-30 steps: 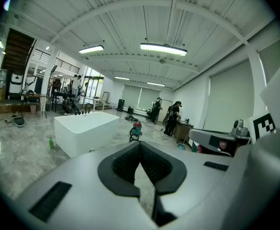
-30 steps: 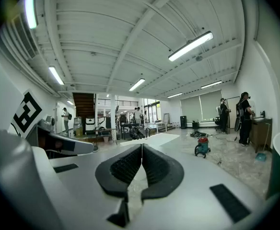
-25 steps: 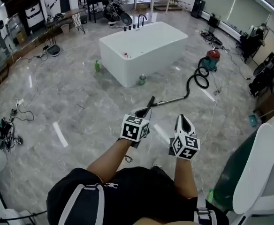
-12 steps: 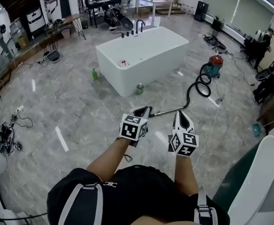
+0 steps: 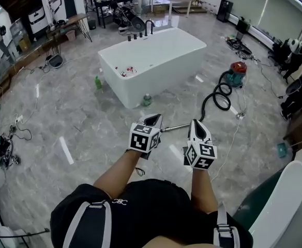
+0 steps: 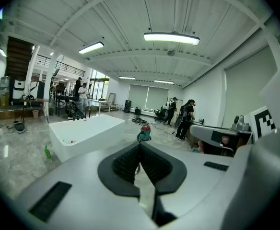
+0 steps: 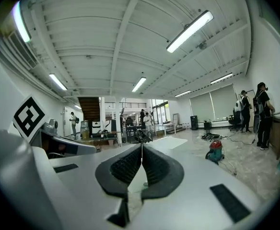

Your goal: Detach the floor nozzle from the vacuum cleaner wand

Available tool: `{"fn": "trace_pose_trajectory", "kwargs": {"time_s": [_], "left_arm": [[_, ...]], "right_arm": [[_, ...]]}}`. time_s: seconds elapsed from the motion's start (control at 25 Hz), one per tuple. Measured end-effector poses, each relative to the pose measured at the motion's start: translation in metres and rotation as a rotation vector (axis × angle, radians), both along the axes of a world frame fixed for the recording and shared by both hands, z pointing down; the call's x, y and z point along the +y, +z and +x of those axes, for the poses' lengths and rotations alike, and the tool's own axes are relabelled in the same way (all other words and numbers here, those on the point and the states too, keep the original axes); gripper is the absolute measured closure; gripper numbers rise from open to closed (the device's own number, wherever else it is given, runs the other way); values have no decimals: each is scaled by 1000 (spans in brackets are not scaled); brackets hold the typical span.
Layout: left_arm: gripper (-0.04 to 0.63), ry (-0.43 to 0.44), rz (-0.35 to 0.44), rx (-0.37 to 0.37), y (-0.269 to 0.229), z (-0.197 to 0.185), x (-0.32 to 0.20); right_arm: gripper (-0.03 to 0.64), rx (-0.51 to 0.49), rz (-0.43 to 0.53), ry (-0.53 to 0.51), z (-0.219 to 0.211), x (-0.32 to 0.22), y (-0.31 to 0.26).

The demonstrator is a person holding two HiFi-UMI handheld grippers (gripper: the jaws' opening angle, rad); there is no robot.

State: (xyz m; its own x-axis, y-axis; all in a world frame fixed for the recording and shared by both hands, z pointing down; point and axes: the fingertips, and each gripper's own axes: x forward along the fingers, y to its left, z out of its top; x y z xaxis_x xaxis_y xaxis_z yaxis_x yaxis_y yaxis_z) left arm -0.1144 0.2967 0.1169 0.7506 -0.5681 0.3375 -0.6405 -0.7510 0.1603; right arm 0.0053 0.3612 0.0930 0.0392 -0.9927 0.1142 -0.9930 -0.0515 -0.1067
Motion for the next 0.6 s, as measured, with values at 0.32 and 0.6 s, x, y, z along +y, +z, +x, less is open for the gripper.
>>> {"fn": "trace_pose_trajectory", "kwargs": {"time_s": [0.32, 0.6], "left_arm": [[586, -59, -47, 6, 19, 37, -30], [586, -79, -72, -3, 36, 56, -71]], "right_arm": [[603, 1, -48, -59, 37, -31, 26], [603, -9, -93, -89, 53, -66, 49]]}}
